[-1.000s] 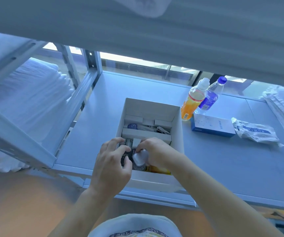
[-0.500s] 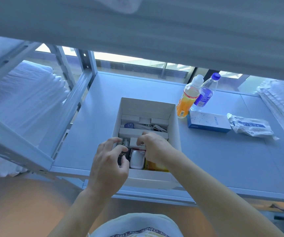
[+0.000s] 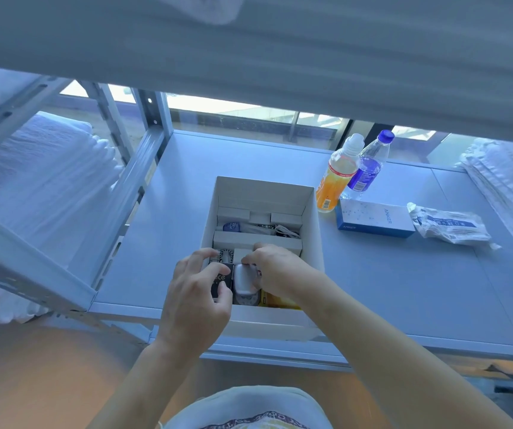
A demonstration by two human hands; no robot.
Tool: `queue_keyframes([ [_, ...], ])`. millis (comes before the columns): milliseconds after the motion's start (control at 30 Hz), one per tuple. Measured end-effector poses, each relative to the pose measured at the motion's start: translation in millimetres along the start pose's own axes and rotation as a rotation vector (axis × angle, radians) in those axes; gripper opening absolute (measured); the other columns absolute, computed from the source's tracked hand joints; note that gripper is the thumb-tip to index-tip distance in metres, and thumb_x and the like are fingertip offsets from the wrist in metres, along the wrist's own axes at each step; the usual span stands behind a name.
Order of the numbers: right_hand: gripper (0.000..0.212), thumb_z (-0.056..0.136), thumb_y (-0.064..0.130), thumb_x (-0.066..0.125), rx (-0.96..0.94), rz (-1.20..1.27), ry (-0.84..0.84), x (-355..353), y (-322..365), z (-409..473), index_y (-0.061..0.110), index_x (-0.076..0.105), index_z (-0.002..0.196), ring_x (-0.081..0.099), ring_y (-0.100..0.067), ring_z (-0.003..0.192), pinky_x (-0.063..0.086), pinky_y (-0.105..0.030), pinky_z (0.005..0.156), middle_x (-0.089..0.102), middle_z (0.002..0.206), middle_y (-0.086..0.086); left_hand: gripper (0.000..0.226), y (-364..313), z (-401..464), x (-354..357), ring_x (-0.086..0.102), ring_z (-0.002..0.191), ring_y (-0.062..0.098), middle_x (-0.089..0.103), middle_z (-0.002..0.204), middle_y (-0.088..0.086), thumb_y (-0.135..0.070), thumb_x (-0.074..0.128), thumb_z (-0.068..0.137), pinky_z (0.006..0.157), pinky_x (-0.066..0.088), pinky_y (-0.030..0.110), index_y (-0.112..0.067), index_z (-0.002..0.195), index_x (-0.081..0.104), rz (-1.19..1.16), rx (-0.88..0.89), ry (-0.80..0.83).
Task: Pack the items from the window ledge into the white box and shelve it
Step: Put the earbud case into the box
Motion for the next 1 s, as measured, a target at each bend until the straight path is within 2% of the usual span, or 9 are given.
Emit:
queue_keyframes([
  [167, 0.041, 0.092, 0.02, 0.07, -0.001, -0.077, 0.028, 2.2, 2.6, -0.4, 0.025, 0.063, 0.133, 0.061, -0.028, 0.107, 0.054, -0.041, 0.087, 0.063, 0.117, -0.002, 0.02, -2.1, 0.2, -0.4, 0.047, 0.12, 0.019, 0.055, 0.132, -0.005, -0.012, 0.065, 0.087, 0.09, 0.042, 0.029, -0.02, 0.104, 0.072, 0.008, -0.002, 0.01],
  [300, 0.031, 0.093, 0.008, 0.061, -0.038, -0.175, -0.002, 3.8, 8.9, -5.6, 0.018, 0.061, 0.123, 0.057, -0.028, 0.085, 0.041, -0.034, 0.063, 0.054, 0.097, -0.002, 0.02, -4.6, 0.1, -0.1, 0.048, 0.121, 0.022, 0.055, 0.133, -0.004, -0.012, 0.066, 0.088, 0.09, 0.047, 0.033, -0.018, 0.105, 0.073, 0.017, -0.014, 0.034],
  [367, 0.03, 0.096, 0.006, 0.057, -0.051, -0.212, -0.021, 7.4, 13.2, -9.0, 0.014, 0.056, 0.125, 0.055, -0.028, 0.078, 0.036, -0.033, 0.056, 0.049, 0.095, -0.004, 0.021, -6.3, -0.3, -1.4, 0.049, 0.122, 0.025, 0.055, 0.135, -0.002, -0.013, 0.067, 0.087, 0.092, 0.05, 0.04, -0.018, 0.107, 0.073, 0.047, -0.024, 0.043],
  [467, 0.034, 0.1, 0.011, 0.055, -0.067, -0.203, -0.045, 8.5, 11.9, -14.3, 0.013, 0.048, 0.133, 0.057, -0.03, 0.078, 0.038, -0.035, 0.055, 0.049, 0.098, -0.006, 0.024, -14.0, 0.3, -8.3, 0.048, 0.129, 0.031, 0.058, 0.135, 0.005, -0.011, 0.071, 0.083, 0.099, 0.046, 0.053, -0.017, 0.107, 0.072, 0.125, 0.012, -0.008],
  [533, 0.04, 0.102, 0.017, 0.056, -0.067, -0.179, -0.07, 4.3, 7.4, -19.9, 0.015, 0.044, 0.14, 0.062, -0.032, 0.089, 0.047, -0.039, 0.06, 0.052, 0.108, -0.007, 0.025, -24.8, 2.4, -12.5, 0.045, 0.136, 0.034, 0.057, 0.136, 0.007, -0.011, 0.071, 0.083, 0.104, 0.041, 0.058, -0.016, 0.107, 0.071, 0.165, 0.083, -0.05],
  [600, 0.052, 0.103, 0.023, 0.058, -0.067, -0.151, -0.107, -0.3, 3.6, -27.7, 0.017, 0.036, 0.15, 0.062, -0.033, 0.102, 0.055, -0.047, 0.076, 0.053, 0.125, -0.008, 0.025, -34.8, 6.6, -13.8, 0.043, 0.14, 0.035, 0.057, 0.137, 0.008, -0.01, 0.071, 0.083, 0.109, 0.038, 0.06, -0.015, 0.107, 0.071, 0.157, 0.136, -0.073],
  [733, 0.046, 0.102, 0.031, 0.058, -0.146, -0.126, -0.286, -20.3, 0.0, -55.7, 0.02, 0.046, 0.145, 0.055, -0.03, 0.117, 0.05, -0.046, 0.092, 0.053, 0.13, -0.005, 0.027, -49.2, 16.5, -10.0, 0.042, 0.142, 0.033, 0.058, 0.139, 0.01, -0.01, 0.068, 0.085, 0.113, 0.035, 0.058, -0.013, 0.111, 0.072, 0.124, 0.166, -0.073],
  [867, 0.036, 0.098, 0.012, 0.061, -0.228, -0.004, -0.508, -56.3, -18.5, -95.0, 0.015, 0.064, 0.133, 0.051, -0.028, 0.128, 0.046, -0.045, 0.101, 0.056, 0.136, -0.006, 0.034, -69.7, 21.3, 0.7, 0.044, 0.141, 0.032, 0.059, 0.138, 0.009, -0.022, 0.056, 0.086, 0.114, 0.037, 0.054, -0.013, 0.114, 0.072, 0.081, 0.19, -0.054],
  [1000, 0.03, 0.095, -0.004, 0.061, -0.146, 0.282, -0.767, -80.5, -77.4, -133.2, 0.009, 0.071, 0.119, 0.055, -0.023, 0.128, 0.044, -0.035, 0.108, 0.059, 0.133, -0.004, 0.026, -93.7, 22.0, 20.9, 0.044, 0.14, 0.03, 0.058, 0.138, 0.008, -0.015, 0.065, 0.089, 0.114, 0.038, 0.054, -0.012, 0.114, 0.071, 0.031, 0.219, -0.011],
])
Point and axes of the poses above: each hand's wrist, its own z-axis towards the middle knuckle, its own x-axis out of the palm, y = z × x, the point moved 8 cm from there along z, towards the middle knuckle
